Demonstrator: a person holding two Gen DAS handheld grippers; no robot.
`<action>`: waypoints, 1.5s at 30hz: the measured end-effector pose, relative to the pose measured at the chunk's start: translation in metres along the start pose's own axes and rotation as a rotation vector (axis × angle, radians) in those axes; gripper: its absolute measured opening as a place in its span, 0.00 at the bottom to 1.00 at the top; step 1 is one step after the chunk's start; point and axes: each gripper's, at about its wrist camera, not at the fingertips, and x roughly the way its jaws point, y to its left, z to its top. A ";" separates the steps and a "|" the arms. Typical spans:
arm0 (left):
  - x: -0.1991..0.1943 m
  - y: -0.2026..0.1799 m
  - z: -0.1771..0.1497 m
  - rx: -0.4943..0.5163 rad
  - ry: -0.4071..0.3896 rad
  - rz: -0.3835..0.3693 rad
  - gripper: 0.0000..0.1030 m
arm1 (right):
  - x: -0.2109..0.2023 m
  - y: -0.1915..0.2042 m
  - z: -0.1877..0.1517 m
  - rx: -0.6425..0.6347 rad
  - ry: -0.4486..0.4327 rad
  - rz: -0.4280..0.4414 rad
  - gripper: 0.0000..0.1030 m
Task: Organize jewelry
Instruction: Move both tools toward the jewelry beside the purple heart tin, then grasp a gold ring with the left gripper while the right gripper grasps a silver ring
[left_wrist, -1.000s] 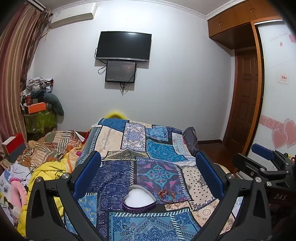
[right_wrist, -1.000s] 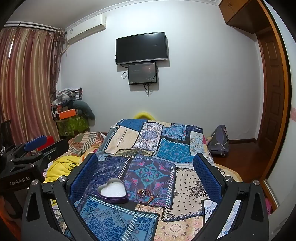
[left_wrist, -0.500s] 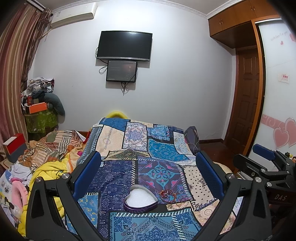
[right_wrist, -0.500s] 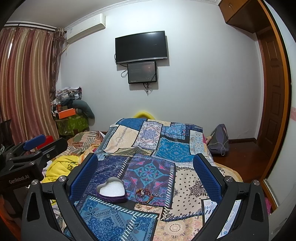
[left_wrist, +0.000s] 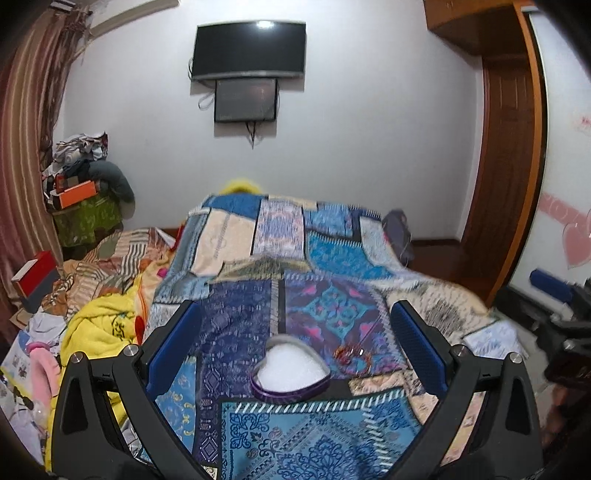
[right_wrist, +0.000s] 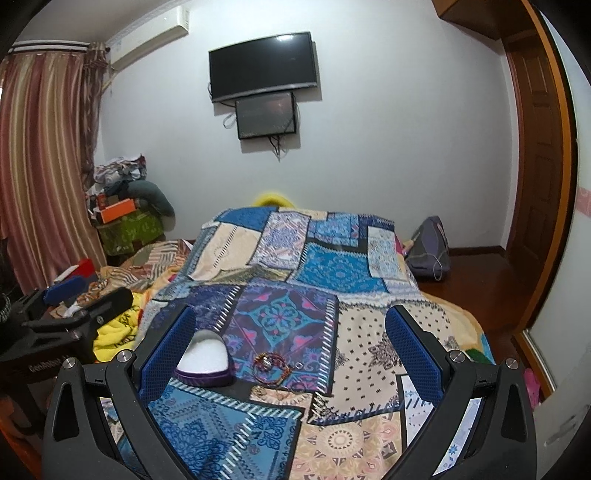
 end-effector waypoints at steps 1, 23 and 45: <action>0.006 -0.002 -0.003 0.006 0.016 -0.003 1.00 | 0.002 -0.002 -0.001 0.002 0.009 -0.002 0.99; 0.122 -0.042 -0.069 0.088 0.407 -0.246 0.60 | 0.082 -0.048 -0.057 -0.002 0.283 0.017 0.78; 0.172 -0.058 -0.096 0.127 0.543 -0.314 0.26 | 0.145 -0.048 -0.092 -0.054 0.520 0.264 0.33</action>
